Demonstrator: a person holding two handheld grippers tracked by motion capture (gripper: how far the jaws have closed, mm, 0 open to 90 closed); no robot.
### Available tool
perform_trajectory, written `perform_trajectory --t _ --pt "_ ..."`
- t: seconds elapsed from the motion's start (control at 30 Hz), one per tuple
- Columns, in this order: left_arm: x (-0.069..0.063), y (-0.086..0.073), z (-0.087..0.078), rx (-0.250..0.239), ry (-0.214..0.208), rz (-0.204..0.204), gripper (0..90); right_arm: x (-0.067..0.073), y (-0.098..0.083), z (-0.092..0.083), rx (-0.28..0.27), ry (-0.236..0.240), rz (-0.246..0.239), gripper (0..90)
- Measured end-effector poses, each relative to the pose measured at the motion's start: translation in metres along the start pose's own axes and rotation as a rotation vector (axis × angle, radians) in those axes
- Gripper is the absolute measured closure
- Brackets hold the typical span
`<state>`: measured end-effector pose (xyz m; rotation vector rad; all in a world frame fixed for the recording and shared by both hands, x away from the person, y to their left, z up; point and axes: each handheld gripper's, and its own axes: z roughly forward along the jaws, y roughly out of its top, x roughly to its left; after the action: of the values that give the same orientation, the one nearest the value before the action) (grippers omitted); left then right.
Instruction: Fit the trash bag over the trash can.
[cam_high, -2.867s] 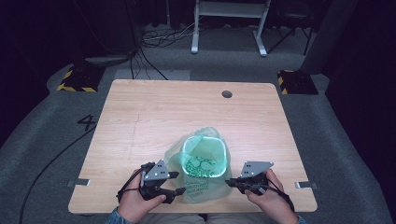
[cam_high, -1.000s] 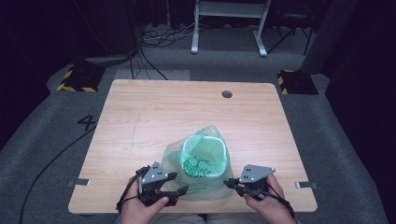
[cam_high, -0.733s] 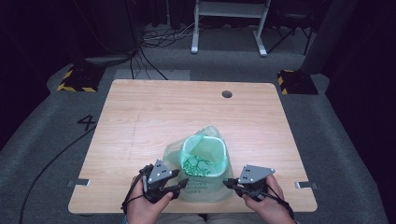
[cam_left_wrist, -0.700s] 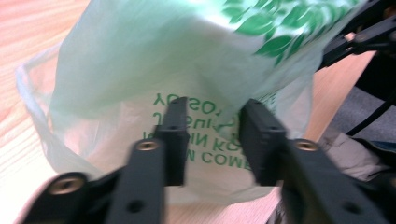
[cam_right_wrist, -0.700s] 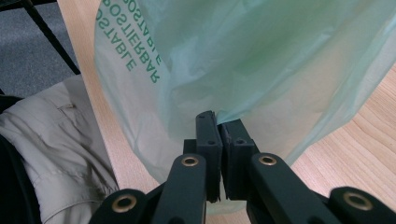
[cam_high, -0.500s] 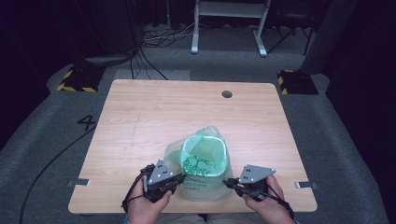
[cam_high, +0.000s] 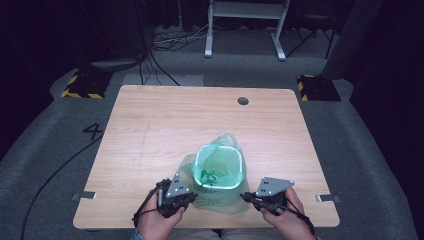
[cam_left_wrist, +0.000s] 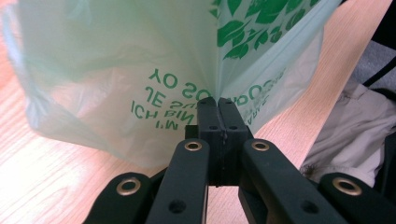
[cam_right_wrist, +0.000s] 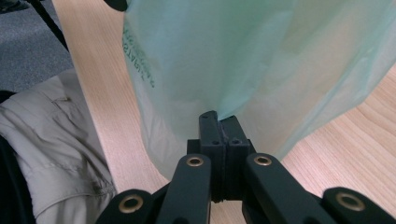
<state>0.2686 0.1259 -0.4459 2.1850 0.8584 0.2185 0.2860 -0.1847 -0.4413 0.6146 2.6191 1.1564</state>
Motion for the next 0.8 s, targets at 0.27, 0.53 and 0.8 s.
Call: perform_trajectory --t 0.27,0.53,0.8 --pt "0.004 -0.003 0.003 -0.05 -0.048 0.027 59.2 -0.005 0.0 -0.005 -0.018 -0.002 0.03 70.9" --pt "0.011 -0.004 -0.026 -0.113 -0.008 0.025 40.4 -0.013 0.007 -0.025 -0.084 -0.029 0.055 49.2" --pt "0.031 -0.011 -0.04 -0.131 0.088 0.0 34.1 -0.026 0.026 -0.044 -0.153 -0.07 0.075 43.3"
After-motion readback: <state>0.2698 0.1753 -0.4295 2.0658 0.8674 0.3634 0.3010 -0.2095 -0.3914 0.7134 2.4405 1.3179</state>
